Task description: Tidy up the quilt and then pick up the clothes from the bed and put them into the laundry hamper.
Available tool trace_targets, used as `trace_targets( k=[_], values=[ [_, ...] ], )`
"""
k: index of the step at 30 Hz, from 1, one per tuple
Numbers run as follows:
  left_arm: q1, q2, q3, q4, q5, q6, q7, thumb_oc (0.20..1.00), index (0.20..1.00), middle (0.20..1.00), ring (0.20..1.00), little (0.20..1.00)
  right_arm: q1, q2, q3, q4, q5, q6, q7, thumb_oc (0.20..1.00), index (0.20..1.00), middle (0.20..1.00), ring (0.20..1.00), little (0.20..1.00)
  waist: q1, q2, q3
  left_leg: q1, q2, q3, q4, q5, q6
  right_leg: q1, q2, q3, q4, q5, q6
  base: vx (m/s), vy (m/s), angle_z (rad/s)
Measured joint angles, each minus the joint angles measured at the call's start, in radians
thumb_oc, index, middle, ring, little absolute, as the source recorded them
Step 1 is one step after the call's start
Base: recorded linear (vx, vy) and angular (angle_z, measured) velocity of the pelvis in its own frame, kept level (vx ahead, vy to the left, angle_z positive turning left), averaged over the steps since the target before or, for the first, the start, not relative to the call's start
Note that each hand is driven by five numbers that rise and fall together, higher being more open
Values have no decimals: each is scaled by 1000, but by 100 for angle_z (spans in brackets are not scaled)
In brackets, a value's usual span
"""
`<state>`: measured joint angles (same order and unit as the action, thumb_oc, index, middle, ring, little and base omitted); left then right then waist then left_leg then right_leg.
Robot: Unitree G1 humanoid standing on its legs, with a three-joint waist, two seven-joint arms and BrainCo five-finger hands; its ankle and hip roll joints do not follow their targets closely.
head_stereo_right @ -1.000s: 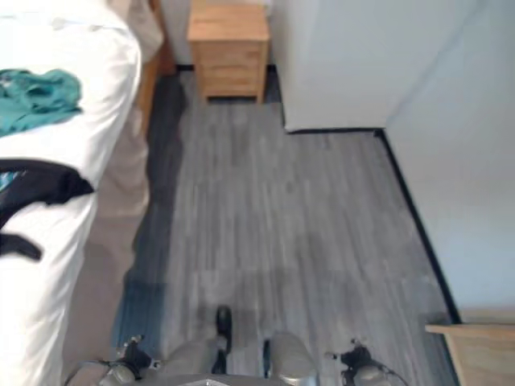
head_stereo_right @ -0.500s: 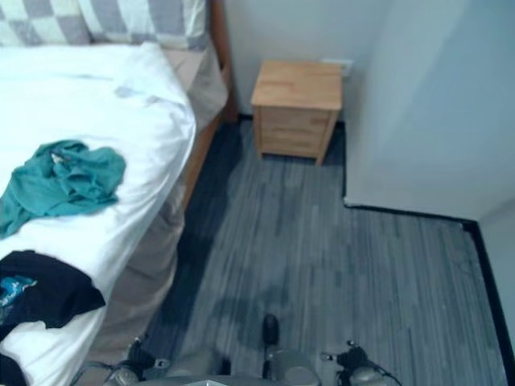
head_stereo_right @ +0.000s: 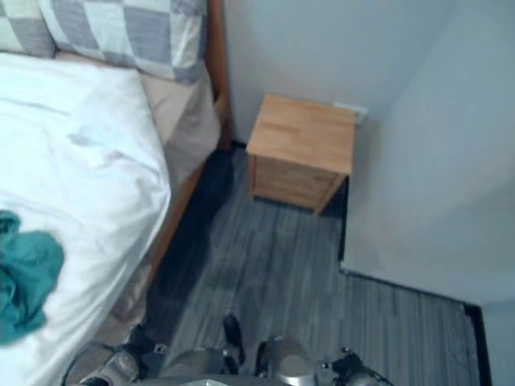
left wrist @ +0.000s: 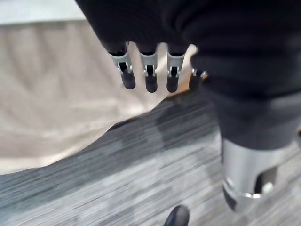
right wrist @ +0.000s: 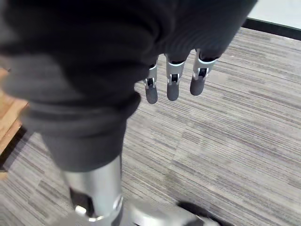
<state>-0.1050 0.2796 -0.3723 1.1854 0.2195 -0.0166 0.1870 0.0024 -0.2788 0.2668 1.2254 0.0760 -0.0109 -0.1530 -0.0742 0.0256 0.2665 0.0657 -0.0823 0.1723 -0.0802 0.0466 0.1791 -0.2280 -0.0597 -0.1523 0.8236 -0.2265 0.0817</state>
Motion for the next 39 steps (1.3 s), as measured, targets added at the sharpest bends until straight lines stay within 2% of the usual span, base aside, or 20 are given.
trace_targets(
  k=[2,3,4,5,6,8,13,15,16,19,20,22,24,25,26,28,29,31,36,39],
  values=[
    [-14,9,-2,-14,-1,2,4,1000,1000,1000,1000,1000,-6,5,7,-4,0,6,2,1000,1000,1000,1000,1000,2,4,5,37,8,-43,0,-14,-20,-71,-25,49,-105,5,6,394,-347,115],
    [-35,12,8,-2,-1,1,10,1000,1000,1000,1000,1000,-18,3,15,-10,0,5,1,1000,1000,1000,1000,1000,-6,20,7,47,42,-156,0,-41,-66,-48,23,185,-510,37,8,208,-202,121],
    [-42,18,7,0,-1,0,11,1000,1000,1000,1000,1000,-26,5,14,-10,0,4,1,1000,1000,1000,1000,1000,0,3,8,57,36,-158,1,-49,-75,-53,9,194,-598,92,2,292,-299,182],
    [-39,18,21,-11,-1,-3,13,1000,1000,1000,1000,1000,-28,4,11,-12,1,3,-1,1000,1000,1000,1000,1000,-5,-3,4,65,56,-247,5,-95,-116,-55,41,339,-717,172,15,198,-236,161],
    [-42,27,8,-7,-1,-4,12,1000,1000,1000,1000,1000,-27,6,11,-12,1,5,0,1000,1000,1000,1000,1000,-8,-22,3,75,53,-280,8,-111,-126,-44,32,384,-765,196,18,240,-345,175],
    [-9,31,0,-7,-1,-7,12,1000,1000,1000,1000,1000,-47,1,8,13,0,15,1,1000,1000,1000,1000,1000,13,-34,5,112,90,-295,43,-160,-189,-24,50,343,-700,344,3,292,-470,130],
    [50,23,10,-8,-4,-8,11,1000,1000,1000,1000,1000,-78,-18,-22,3,1,7,-9,1000,1000,1000,1000,1000,21,-47,7,80,162,-277,139,-157,-253,137,55,145,-787,328,-114,103,-227,108],
    [32,18,11,-9,-4,-8,12,1000,1000,1000,1000,1000,-63,-37,-28,-1,2,9,-19,1000,1000,1000,1000,1000,-13,-60,9,38,186,-182,139,-147,-278,206,30,48,-872,343,-126,-42,-67,148],
    [29,11,17,-11,-2,-5,12,1000,1000,1000,1000,1000,-63,-61,-33,-18,3,11,-26,1000,1000,1000,1000,1000,-15,-59,7,24,217,-19,120,-140,-287,233,24,-2,-905,345,-125,-51,-49,99],
    [60,11,58,-48,1,1,11,1000,1000,1000,1000,1000,-72,-119,-79,-152,5,17,-48,1000,1000,1000,1000,1000,-18,-48,7,-12,248,186,127,-120,-297,247,15,-102,-905,328,-110,-40,-3,94],
    [69,8,65,-78,2,1,14,1000,1000,1000,1000,1000,-32,-151,-87,-221,4,4,-59,1000,1000,1000,1000,1000,-51,-45,2,-14,259,255,116,-112,-290,259,15,-132,-905,316,-101,64,71,108],
    [115,11,75,-120,22,-5,10,1000,1000,1000,1000,1000,-20,-262,-112,-404,-32,10,-66,1000,1000,1000,1000,1000,-30,-23,-9,-11,229,219,77,-106,-264,264,21,-173,-886,296,-71,32,62,67],
    [136,17,73,-133,39,-5,7,1000,1000,1000,1000,1000,-3,-382,-184,-542,-80,-10,-65,1000,1000,1000,1000,1000,-44,1,-10,-1,216,188,61,-87,-209,187,-14,-170,-674,250,-12,-69,71,50],
    [152,28,78,-135,39,-4,7,1000,1000,1000,1000,1000,-9,-432,-200,-552,-89,-16,-81,1000,1000,1000,1000,1000,-52,-15,-8,-3,210,184,58,-73,-204,154,-36,-153,-590,241,2,-83,57,54],
    [168,57,72,-149,45,-11,9,1000,1000,1000,1000,1000,-33,-520,-182,-602,-122,-13,-85,1000,1000,1000,1000,1000,-54,-12,1,5,192,175,58,-50,-187,60,-81,-83,-405,194,51,-41,-39,47],
    [196,116,77,-143,67,-5,12,1000,1000,1000,1000,1000,-59,-564,-222,-646,-158,-29,-109,1000,1000,1000,1000,1000,-46,-81,2,-25,148,137,59,-50,-165,-48,-109,38,-328,174,58,-12,-112,53],
    [189,144,84,-140,70,-4,12,1000,1000,1000,1000,1000,-51,-585,-224,-704,-170,-29,-114,1000,1000,1000,1000,1000,-56,-107,8,-47,139,117,58,-30,-167,-63,-84,138,-420,168,49,32,-125,73],
    [156,150,100,-117,71,-6,10,1000,1000,1000,1000,1000,-32,-618,-241,-757,-195,-39,-123,1000,1000,1000,1000,1000,-61,-112,15,-83,124,36,43,2,-169,-29,-55,243,-662,175,45,24,-178,105],
    [97,191,88,-169,69,-21,14,1000,1000,1000,1000,1000,-215,-683,-208,-760,-195,-42,-135,1000,1000,1000,1000,1000,-25,-123,52,-120,66,-52,51,-9,-173,9,-115,264,-875,241,60,7,-258,80],
    [104,188,84,-245,58,-30,16,1000,1000,1000,1000,1000,-406,-769,-142,-772,-195,-52,-138,1000,1000,1000,1000,1000,-2,-74,109,-159,84,-50,62,-15,-189,-6,-110,240,-904,355,62,-6,-201,32]
  ],
)
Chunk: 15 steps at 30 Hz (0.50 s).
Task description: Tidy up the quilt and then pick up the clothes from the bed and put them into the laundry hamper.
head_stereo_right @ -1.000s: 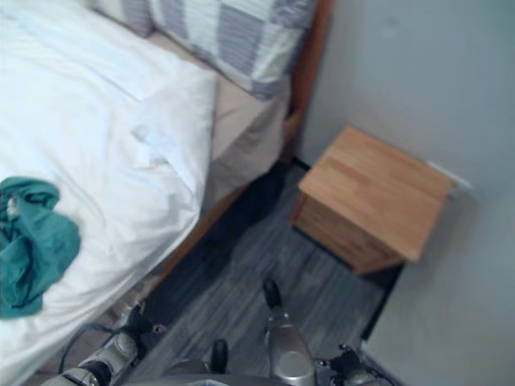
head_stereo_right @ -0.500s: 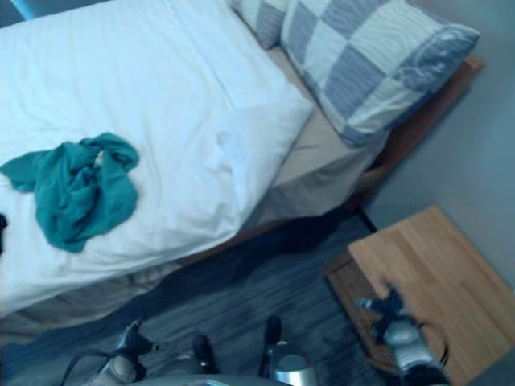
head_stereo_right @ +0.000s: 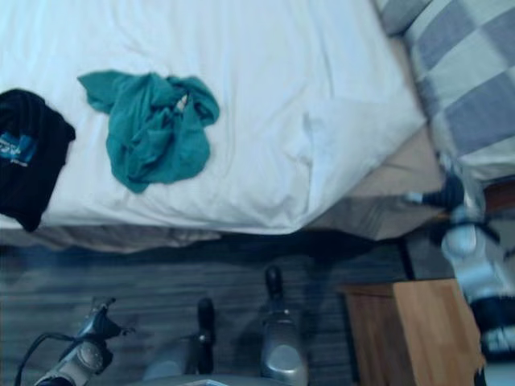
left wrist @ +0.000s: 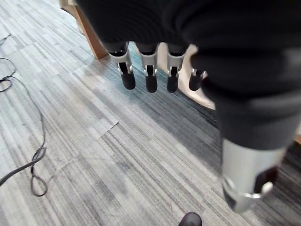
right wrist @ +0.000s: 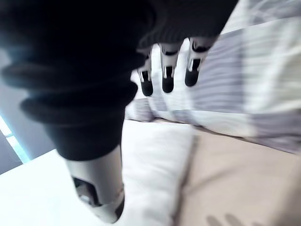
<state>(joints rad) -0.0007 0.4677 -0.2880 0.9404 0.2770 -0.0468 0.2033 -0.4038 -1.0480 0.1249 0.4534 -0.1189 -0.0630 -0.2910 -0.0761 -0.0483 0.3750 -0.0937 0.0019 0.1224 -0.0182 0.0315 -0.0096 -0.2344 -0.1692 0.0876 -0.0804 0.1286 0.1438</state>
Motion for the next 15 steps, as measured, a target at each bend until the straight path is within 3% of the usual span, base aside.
trace_targets(
  k=[1,3,7,11,12,13,14,15],
  values=[
    [22,1,-13,-40,-1,-1,2,1000,1000,1000,1000,1000,-42,-16,40,-9,1,1,-3,1000,1000,1000,1000,1000,-2,10,9,-11,12,3,-2,3,-18,-11,14,2,0,56,-9,-24,-106,31],
    [44,-3,-44,-73,0,-21,3,1000,1000,1000,1000,1000,-128,-20,101,-10,1,-6,-2,1000,1000,1000,1000,1000,9,25,36,-26,43,3,-1,-1,-31,-31,45,-10,0,95,-39,-30,-73,1],
    [40,-19,-70,-148,0,-34,0,1000,1000,1000,1000,1000,-347,-26,265,0,0,0,-16,1000,1000,1000,1000,1000,5,81,96,-37,82,7,-46,19,-64,-65,87,-24,0,118,-74,-41,-77,-12],
    [3,-19,-79,-206,1,-41,4,1000,1000,1000,1000,1000,-527,-16,410,42,-2,8,-39,1000,1000,1000,1000,1000,2,130,125,-63,79,13,-55,25,-72,-96,85,-24,0,118,-75,-46,-50,-2],
    [-12,-12,-91,-217,1,-41,6,1000,1000,1000,1000,1000,-590,-13,465,84,-2,14,-43,592,592,592,592,592,1,139,136,-64,76,12,-58,25,-72,-98,81,-24,0,118,-75,0,0,0],
    [-18,-14,-90,-217,2,-43,6,1000,1000,1000,1000,1000,-594,-14,464,86,-2,17,-41,351,351,351,351,351,6,144,139,-64,75,11,-59,25,-72,-98,80,-25,0,118,-75,-7,-40,2],
    [-19,-14,-89,-218,2,-43,9,1000,1000,1000,1000,1000,-604,-11,477,99,-17,18,-44,200,200,200,200,200,10,146,139,-62,74,10,-59,25,-72,-97,80,-25,0,118,-75,6,-22,3],
    [-19,-14,-88,-219,3,-40,10,1000,1000,1000,1000,1000,-609,-6,484,121,-39,16,-44,200,200,200,200,200,12,146,139,-60,74,8,-59,25,-72,-94,79,-28,0,118,-75,37,-28,8]
  ],
)
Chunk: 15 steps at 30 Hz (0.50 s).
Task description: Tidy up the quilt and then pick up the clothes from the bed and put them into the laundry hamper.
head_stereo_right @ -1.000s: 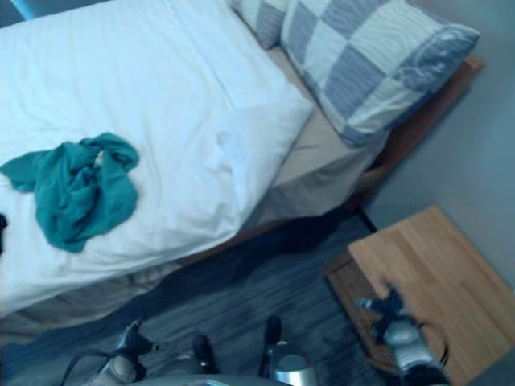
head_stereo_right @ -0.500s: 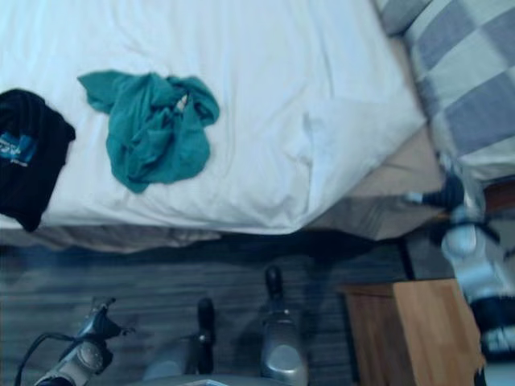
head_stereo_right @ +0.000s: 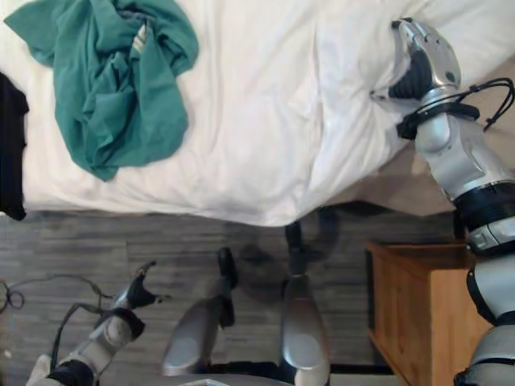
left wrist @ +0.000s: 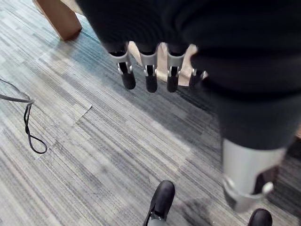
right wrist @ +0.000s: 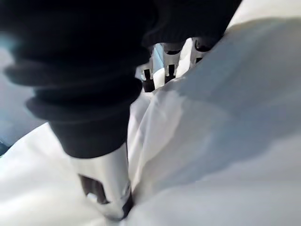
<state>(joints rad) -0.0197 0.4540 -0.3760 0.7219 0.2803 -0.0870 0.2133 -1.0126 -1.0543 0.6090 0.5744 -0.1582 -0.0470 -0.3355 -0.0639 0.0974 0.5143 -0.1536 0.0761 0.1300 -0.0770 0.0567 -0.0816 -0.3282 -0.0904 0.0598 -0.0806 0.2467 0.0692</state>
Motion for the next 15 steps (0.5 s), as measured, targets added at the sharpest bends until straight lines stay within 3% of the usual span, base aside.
trace_targets(
  k=[4,8,9,10,11,15],
  values=[
    [-12,-25,6,81,8,-11,20,1000,1000,1000,1000,1000,49,28,-45,55,-37,1,-10,200,200,200,200,200,-3,-2,-1,29,-1,-7,-2,2,-1,34,-3,-11,0,-1,0,42,-21,9],
    [-46,-58,15,225,9,8,31,1000,1000,1000,1000,1000,244,54,-216,18,-38,-10,-32,200,200,200,200,200,-5,-11,-6,59,4,-34,-8,2,-3,78,-3,-33,-1,-12,-5,55,-27,15],
    [-48,-60,14,232,9,10,31,1000,1000,1000,1000,1000,283,54,-238,24,-37,-10,-32,235,235,235,235,235,-12,-20,-8,59,3,-32,-5,2,-3,76,-2,-32,-1,-18,-2,91,-57,24],
    [-55,-69,28,246,9,11,32,1000,1000,1000,1000,1000,416,72,-392,-14,-37,-39,-37,746,746,746,746,746,-10,-20,-8,64,8,-42,-4,2,-3,90,-2,-43,-1,-23,-5,43,-25,24],
    [-52,-71,31,250,9,11,34,1000,1000,1000,1000,1000,469,91,-455,-26,-36,-43,-48,1000,1000,1000,1000,1000,-9,-22,-10,70,12,-53,-7,4,-2,102,1,-54,-1,-26,-8,54,-29,27],
    [-34,-70,34,337,9,36,30,1000,1000,1000,1000,1000,779,223,-696,102,23,-50,-112,1000,1000,1000,1000,1000,-22,-75,-66,96,24,-55,-9,2,-14,127,11,-57,-1,-38,-10,71,-1,2]
  ],
)
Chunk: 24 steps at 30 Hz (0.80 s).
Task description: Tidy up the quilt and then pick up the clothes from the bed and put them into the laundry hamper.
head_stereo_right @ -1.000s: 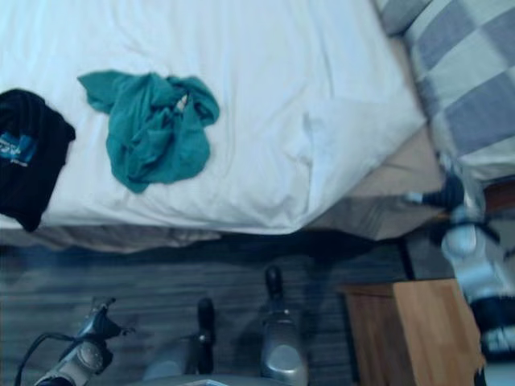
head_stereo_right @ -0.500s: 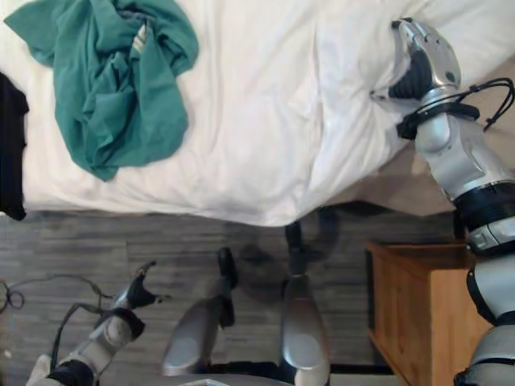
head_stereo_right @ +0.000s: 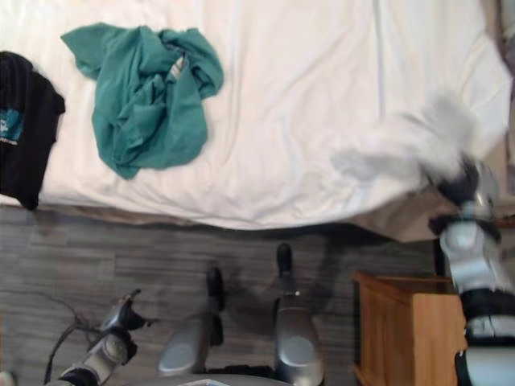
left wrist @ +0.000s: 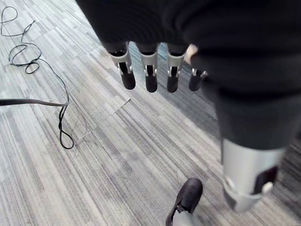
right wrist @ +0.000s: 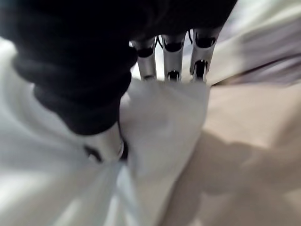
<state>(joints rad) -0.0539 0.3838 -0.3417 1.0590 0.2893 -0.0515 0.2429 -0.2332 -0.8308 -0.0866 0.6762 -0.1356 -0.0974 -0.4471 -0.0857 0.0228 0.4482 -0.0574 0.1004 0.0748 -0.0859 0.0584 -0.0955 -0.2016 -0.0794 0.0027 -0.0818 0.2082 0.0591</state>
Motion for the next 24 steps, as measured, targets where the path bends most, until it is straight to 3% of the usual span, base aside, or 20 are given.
trace_targets(
  k=[1,4,6,10,11,15,16,19,21,24],
  values=[
    [1,-2,7,20,0,7,-1,1000,1000,1000,1000,1000,11,52,-61,20,62,-7,-9,1000,1000,1000,1000,1000,-2,-2,-27,2,0,2,-1,-4,3,2,0,-1,0,-1,-2,64,17,-11],
    [6,-2,31,22,-1,13,-1,1000,1000,1000,1000,1000,69,92,-110,125,190,22,-15,1000,1000,1000,1000,1000,-14,-5,-61,10,-1,2,-1,-12,4,13,-1,0,-1,-9,3,100,41,5],
    [27,-9,45,34,-3,20,-1,1000,1000,1000,1000,1000,127,160,-277,144,364,19,-35,1000,1000,1000,1000,1000,-26,-4,-90,13,-1,6,-1,-13,2,14,-2,2,-1,-7,-1,55,26,-11],
    [83,-47,55,59,-5,40,-2,1000,1000,1000,1000,1000,198,158,-389,105,550,1,-91,1000,1000,1000,1000,1000,-81,-6,-117,29,-7,32,-2,-33,12,19,-4,23,-6,-11,4,43,14,-21],
    [87,-52,56,58,-5,39,-2,1000,1000,1000,1000,1000,206,156,-393,90,553,-3,-101,200,200,200,200,200,-84,-7,-120,30,-7,34,-2,-33,12,18,-3,26,-6,-11,5,20,6,-18],
    [98,-85,48,53,-5,37,-4,1000,1000,1000,1000,1000,214,94,-364,-81,546,-32,-159,200,200,200,200,200,-96,-9,-131,31,-7,53,-1,-35,10,10,-1,43,-6,-17,1,-24,-10,-13],
    [98,-86,18,48,-4,35,-4,1000,1000,1000,1000,1000,185,36,-291,-171,490,-45,-162,200,200,200,200,200,-97,-8,-137,22,-6,55,-1,-36,8,-3,0,49,-6,-16,1,-35,-24,-7],
    [71,-87,-13,24,-6,45,-8,1000,1000,1000,1000,1000,32,-11,-155,-285,395,-49,-163,200,200,200,200,200,-102,-8,-144,-18,-8,60,0,-23,9,-52,2,52,-6,-11,8,-133,-43,-7],
    [-15,-75,-65,-31,-11,33,3,1000,1000,1000,1000,1000,-117,-46,-11,-327,313,-58,-153,200,200,200,200,200,-73,-1,-128,-93,-15,63,5,7,13,-130,-4,66,0,13,25,-110,-39,-1],
    [-83,-78,-81,-88,-14,15,19,1000,1000,1000,1000,1000,-194,-11,27,-272,290,-42,-156,200,200,200,200,200,-16,15,-77,-139,-11,60,24,18,4,-165,-1,59,7,34,15,-125,-21,14]
  ],
)
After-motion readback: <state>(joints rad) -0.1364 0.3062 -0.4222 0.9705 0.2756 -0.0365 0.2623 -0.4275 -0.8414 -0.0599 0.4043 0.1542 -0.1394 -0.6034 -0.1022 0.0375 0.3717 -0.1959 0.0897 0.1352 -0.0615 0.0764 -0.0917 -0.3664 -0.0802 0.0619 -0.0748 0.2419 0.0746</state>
